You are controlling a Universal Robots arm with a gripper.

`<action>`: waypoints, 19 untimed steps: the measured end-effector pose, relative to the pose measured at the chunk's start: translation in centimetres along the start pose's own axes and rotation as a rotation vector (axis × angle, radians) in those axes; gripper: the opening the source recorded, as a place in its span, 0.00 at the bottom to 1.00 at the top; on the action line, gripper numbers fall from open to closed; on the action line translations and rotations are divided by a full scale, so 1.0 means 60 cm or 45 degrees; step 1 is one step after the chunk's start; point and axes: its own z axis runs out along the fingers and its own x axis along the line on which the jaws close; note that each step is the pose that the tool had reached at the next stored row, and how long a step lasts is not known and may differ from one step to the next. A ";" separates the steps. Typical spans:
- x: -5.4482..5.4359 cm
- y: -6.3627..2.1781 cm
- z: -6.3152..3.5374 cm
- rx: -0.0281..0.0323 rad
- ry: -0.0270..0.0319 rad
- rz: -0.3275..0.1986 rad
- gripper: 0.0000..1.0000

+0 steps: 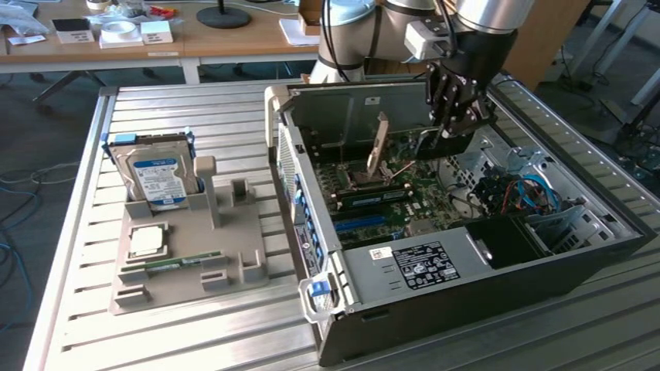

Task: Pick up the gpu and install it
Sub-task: 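Insert the gpu into the slot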

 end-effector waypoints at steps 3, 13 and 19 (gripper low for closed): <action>0.000 0.001 0.002 0.0008 -0.0011 0.000 0.27; 0.001 0.012 0.023 0.0083 -0.0007 0.000 0.27; 0.001 0.019 0.035 0.0135 -0.0008 0.000 0.27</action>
